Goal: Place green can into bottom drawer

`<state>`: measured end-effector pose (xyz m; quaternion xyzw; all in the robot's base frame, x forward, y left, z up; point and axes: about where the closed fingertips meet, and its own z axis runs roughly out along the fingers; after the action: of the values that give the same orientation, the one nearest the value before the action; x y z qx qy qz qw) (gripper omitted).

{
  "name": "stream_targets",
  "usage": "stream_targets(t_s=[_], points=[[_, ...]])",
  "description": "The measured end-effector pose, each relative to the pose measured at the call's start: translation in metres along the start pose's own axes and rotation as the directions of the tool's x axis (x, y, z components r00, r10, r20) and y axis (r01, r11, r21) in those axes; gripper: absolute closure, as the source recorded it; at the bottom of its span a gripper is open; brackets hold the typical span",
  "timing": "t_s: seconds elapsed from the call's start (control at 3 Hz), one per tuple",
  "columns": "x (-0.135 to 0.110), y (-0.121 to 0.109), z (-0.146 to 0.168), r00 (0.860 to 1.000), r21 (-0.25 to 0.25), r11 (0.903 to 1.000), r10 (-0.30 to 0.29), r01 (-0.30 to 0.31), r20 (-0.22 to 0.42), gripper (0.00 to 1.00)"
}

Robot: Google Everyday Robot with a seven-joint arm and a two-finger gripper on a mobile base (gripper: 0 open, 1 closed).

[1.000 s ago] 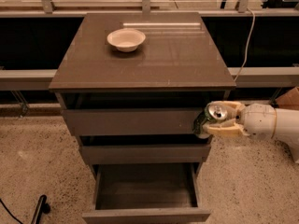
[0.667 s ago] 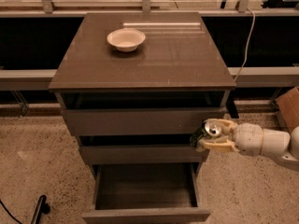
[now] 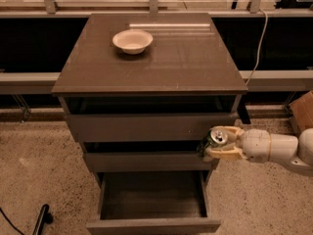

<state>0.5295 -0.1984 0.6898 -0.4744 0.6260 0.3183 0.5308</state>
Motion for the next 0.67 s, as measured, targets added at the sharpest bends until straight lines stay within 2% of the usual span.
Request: stream_targets(t_s=[0.33,0.67], points=[[0.061,0.01,0.013,1.0,-0.033,0.9994,0.012,-0.012,-0.001,1.0],[0.131,0.03,0.031,1.0,-0.097,0.9952,-0.01,0.011,0.012,1.0]])
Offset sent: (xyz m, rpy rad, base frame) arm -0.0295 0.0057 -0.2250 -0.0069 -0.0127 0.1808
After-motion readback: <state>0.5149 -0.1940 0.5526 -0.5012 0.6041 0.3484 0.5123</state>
